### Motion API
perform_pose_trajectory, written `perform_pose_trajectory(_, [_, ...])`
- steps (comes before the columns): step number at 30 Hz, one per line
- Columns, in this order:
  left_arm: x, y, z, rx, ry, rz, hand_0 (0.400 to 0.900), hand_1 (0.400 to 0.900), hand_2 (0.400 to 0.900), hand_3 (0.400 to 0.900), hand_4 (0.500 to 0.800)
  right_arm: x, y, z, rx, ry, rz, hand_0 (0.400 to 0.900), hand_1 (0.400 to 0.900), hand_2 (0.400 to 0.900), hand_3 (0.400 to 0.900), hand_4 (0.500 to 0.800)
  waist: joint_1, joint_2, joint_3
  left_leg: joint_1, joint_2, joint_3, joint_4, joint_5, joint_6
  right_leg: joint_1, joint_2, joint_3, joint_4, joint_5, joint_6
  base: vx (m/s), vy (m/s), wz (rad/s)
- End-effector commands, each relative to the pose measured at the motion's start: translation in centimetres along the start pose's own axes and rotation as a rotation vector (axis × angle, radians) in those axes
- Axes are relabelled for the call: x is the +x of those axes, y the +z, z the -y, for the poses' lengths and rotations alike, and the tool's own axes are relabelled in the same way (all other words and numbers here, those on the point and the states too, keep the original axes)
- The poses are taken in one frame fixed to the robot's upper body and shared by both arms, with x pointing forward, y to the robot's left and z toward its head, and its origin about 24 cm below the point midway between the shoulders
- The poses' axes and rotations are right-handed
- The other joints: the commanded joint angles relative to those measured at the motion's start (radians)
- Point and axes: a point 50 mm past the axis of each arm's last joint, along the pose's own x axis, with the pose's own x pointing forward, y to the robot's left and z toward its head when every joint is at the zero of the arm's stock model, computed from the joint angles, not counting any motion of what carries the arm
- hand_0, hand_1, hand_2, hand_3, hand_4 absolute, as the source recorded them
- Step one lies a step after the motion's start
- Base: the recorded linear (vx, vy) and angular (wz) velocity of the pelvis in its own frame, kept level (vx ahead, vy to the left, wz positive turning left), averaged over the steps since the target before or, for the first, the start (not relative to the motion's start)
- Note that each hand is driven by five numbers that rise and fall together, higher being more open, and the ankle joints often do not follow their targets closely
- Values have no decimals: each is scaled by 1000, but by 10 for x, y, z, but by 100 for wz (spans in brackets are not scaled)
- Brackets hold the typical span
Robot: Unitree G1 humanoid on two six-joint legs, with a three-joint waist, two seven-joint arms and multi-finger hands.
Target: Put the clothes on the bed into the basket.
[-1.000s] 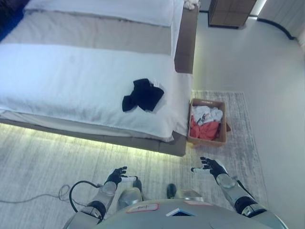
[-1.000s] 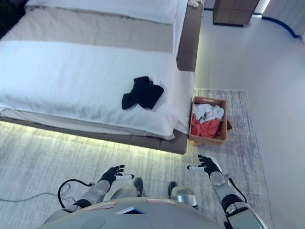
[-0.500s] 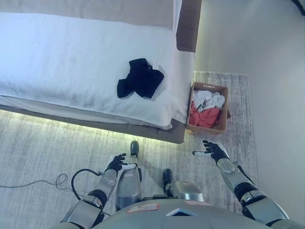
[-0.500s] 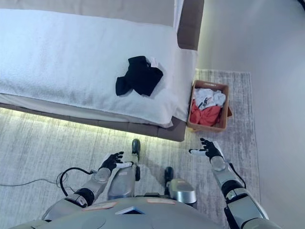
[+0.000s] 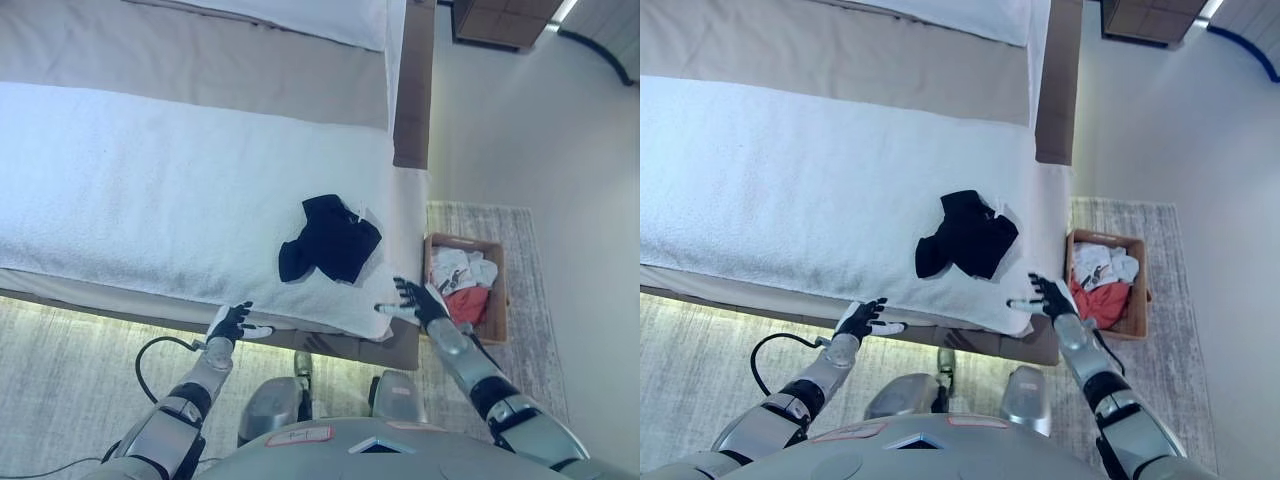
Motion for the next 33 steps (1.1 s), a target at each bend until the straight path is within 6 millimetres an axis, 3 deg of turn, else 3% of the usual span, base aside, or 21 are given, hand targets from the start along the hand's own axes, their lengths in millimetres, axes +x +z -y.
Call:
perform_pose_trajectory(1, [3, 15, -12, -20, 60, 72, 900, 900, 900, 900, 800, 7, 54, 41, -98, -157, 219, 900, 900, 900, 900, 800, -17, -27, 39, -38, 34, -83, 32, -72, -121, 55, 46, -12, -422, 144, -7, 286, -149, 33])
perform_pose_trajectory(3, [4, 20, -13, -7, 70, 87, 900, 900, 900, 900, 800, 6, 74, 54, -178, -219, 293, 900, 900, 900, 900, 800, -31, -44, 53, -10, 40, -104, 21, -100, -141, 24, 45, 47, -666, 242, 42, 303, -189, 60])
perform_pose_trajectory(5, [4, 21, -14, 0, 77, 95, 900, 900, 900, 900, 800, 3, 78, 64, -261, -272, 315, 900, 900, 900, 900, 800, -45, -57, 52, 7, 46, -129, 22, -115, -153, 10, 48, 127, -681, 288, 67, 284, -193, 96])
perform_pose_trajectory(6, [4, 22, -13, 11, 72, 97, 900, 900, 900, 900, 800, 1, 74, 66, -279, -286, 306, 900, 900, 900, 900, 800, -46, -67, 42, 9, 41, -155, 18, -117, -161, 36, 52, 140, -695, 277, 64, 249, -231, 86])
perform_pose_trajectory(8, [4, 18, -11, 16, 73, 88, 900, 900, 900, 900, 800, 1, 84, 73, -318, -322, 332, 900, 900, 900, 900, 800, -42, -82, 27, 15, 57, -171, -5, -115, -174, 38, 55, 100, -704, 307, 63, 225, -283, 62])
perform_pose_trajectory(13, [1, 16, 6, 20, 29, 79, 900, 900, 900, 900, 800, -1, 92, 91, -370, -376, 348, 900, 900, 900, 900, 800, -51, -73, -8, -10, 121, -202, 0, -119, -208, 68, 94, 38, -710, 273, 46, 191, -257, 58])
perform_pose_trajectory(17, [3, 26, 10, -8, 36, 99, 900, 900, 900, 900, 800, 5, 116, 90, -395, -372, 398, 900, 900, 900, 900, 800, -43, -76, 12, -55, 152, -208, -8, -98, -220, 46, 114, 11, -725, 270, 36, 16, -132, 17])
perform_pose_trajectory(19, [3, 30, 12, -6, 35, 107, 900, 900, 900, 900, 800, 6, 143, 86, -408, -359, 475, 900, 900, 900, 900, 800, -35, -88, 42, -81, 162, -206, -13, -88, -224, 27, 122, 12, -737, 276, 34, -38, -66, -4])
perform_pose_trajectory(26, [6, 46, 8, -8, 48, 147, 900, 900, 900, 900, 800, 10, 182, 73, -417, -301, 570, 900, 900, 900, 900, 800, -19, -119, 114, -154, 162, -215, 5, -75, -231, -32, 117, 13, -736, 296, 30, -45, 1, 6])
perform_pose_trajectory(33, [11, 82, -6, -19, 99, 244, 900, 900, 900, 900, 800, 7, 234, 73, -429, -309, 675, 900, 900, 900, 900, 800, -2, -145, 204, -272, 140, -237, 59, -66, -232, -109, 99, 7, -730, 323, 32, -66, 38, 12])
